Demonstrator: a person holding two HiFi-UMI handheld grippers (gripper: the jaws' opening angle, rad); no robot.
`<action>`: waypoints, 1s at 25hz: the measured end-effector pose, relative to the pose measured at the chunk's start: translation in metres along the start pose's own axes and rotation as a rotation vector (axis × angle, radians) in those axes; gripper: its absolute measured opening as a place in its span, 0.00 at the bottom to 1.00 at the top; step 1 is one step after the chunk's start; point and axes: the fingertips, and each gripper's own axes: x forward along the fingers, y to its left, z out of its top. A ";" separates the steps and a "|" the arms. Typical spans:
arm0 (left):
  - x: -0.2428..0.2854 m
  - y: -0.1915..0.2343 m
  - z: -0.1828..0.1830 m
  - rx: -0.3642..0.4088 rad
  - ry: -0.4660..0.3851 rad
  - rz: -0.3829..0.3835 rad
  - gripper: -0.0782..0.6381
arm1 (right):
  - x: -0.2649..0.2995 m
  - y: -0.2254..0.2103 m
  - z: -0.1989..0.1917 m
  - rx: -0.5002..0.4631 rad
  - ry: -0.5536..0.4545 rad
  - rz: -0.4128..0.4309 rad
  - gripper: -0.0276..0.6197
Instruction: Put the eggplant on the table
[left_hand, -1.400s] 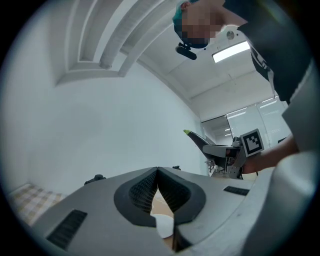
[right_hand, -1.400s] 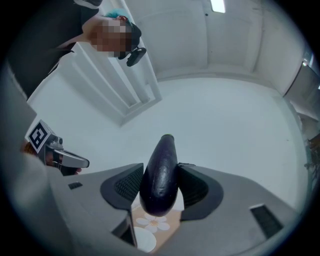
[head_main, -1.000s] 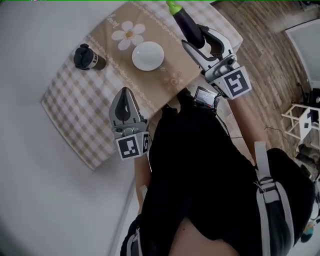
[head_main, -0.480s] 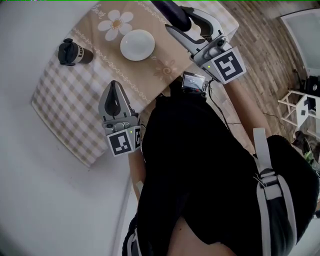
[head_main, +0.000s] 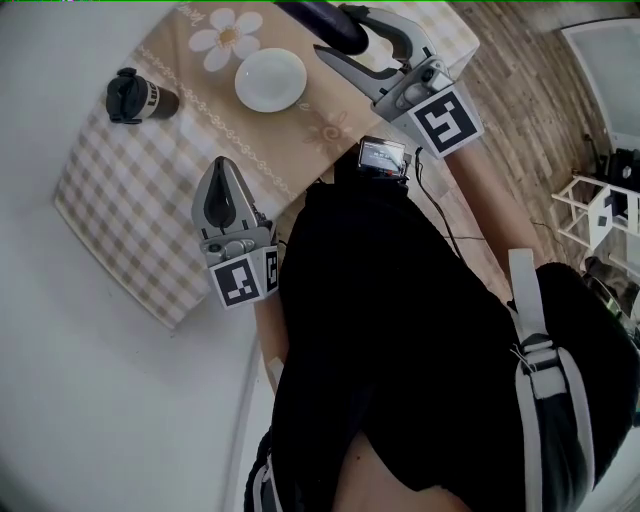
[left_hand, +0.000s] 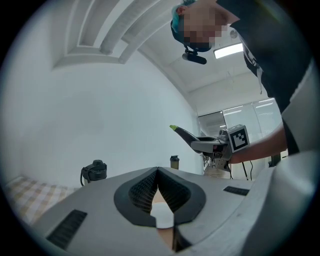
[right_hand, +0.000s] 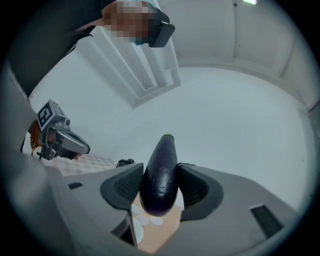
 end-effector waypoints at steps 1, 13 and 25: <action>0.000 0.001 0.000 -0.001 0.000 0.000 0.09 | 0.001 0.001 0.000 -0.001 -0.001 0.004 0.39; -0.003 0.011 -0.006 -0.007 0.003 0.003 0.09 | 0.017 0.019 -0.011 -0.002 0.018 0.051 0.39; -0.011 0.019 -0.013 -0.016 0.009 0.018 0.09 | 0.033 0.042 -0.028 -0.042 0.054 0.130 0.39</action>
